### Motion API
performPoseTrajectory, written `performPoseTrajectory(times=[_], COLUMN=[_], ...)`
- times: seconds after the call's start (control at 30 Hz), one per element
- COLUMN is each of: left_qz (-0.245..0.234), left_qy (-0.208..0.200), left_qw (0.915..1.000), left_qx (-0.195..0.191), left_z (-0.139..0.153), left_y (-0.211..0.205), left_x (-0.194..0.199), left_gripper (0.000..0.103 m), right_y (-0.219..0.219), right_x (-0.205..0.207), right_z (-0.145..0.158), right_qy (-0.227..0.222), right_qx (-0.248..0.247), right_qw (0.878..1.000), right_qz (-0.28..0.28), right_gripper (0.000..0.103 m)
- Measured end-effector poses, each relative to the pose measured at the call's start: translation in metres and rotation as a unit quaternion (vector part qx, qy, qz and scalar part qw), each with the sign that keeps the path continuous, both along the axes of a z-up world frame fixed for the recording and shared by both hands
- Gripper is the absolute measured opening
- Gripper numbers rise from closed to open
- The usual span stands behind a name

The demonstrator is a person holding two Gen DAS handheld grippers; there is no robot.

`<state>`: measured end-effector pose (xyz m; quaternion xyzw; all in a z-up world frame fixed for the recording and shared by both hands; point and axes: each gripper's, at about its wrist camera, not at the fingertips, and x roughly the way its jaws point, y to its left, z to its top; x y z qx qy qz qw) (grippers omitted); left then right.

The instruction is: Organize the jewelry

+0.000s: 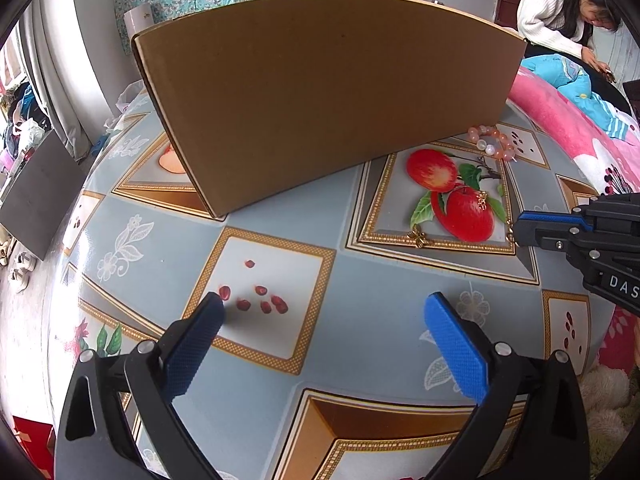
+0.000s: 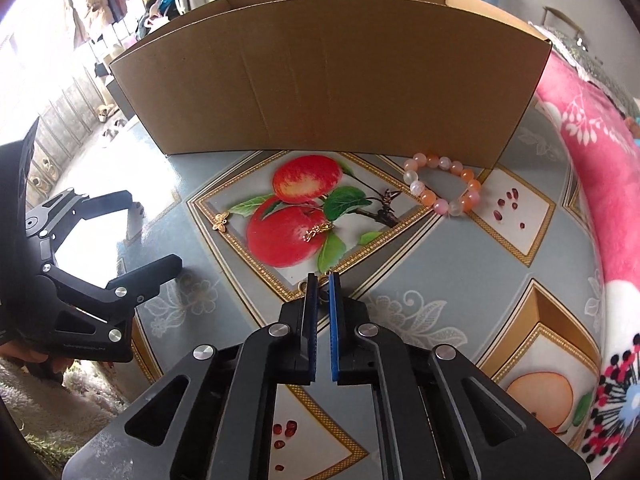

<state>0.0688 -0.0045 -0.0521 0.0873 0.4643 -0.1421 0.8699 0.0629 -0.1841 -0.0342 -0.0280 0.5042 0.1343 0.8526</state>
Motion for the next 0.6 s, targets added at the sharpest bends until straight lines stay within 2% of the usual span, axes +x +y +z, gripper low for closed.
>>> performPoseTrajectory(times=[0.2,0.33,0.4,0.47,0.57,0.6], left_qz=[0.000,0.000,0.000,0.001,0.004,0.004], left_qy=[-0.001,-0.001,0.000,0.001,0.000,-0.001], left_qw=[1.0000,1.0000,1.0000,1.0000,1.0000,1.0000], left_qx=[0.000,0.000,-0.001,-0.001,-0.001,-0.001], left_z=[0.000,0.001,0.001,0.001,0.001,0.001], left_y=[0.000,-0.001,-0.001,-0.002,-0.002,-0.001], left_x=[0.000,0.000,0.001,0.002,0.001,0.000], left_gripper=[0.099,0.099,0.099,0.099,0.099,0.099], right_y=[0.002,-0.004,-0.008,-0.014,-0.020,-0.022], right_x=[-0.006,-0.012,-0.015,-0.015,-0.013,-0.012], right_z=[-0.001,0.006,0.009,0.010,0.008,0.007], right_qy=[0.010,0.004,-0.002,-0.008,-0.011,-0.012], right_qx=[0.011,0.026,0.029,0.032,0.031,0.030], right_qw=[1.000,1.000,1.000,0.999,0.999,0.999], right_qz=[0.009,0.005,0.001,-0.009,-0.019,-0.025], right_gripper=[0.003,0.007,0.015,0.033,0.050,0.053])
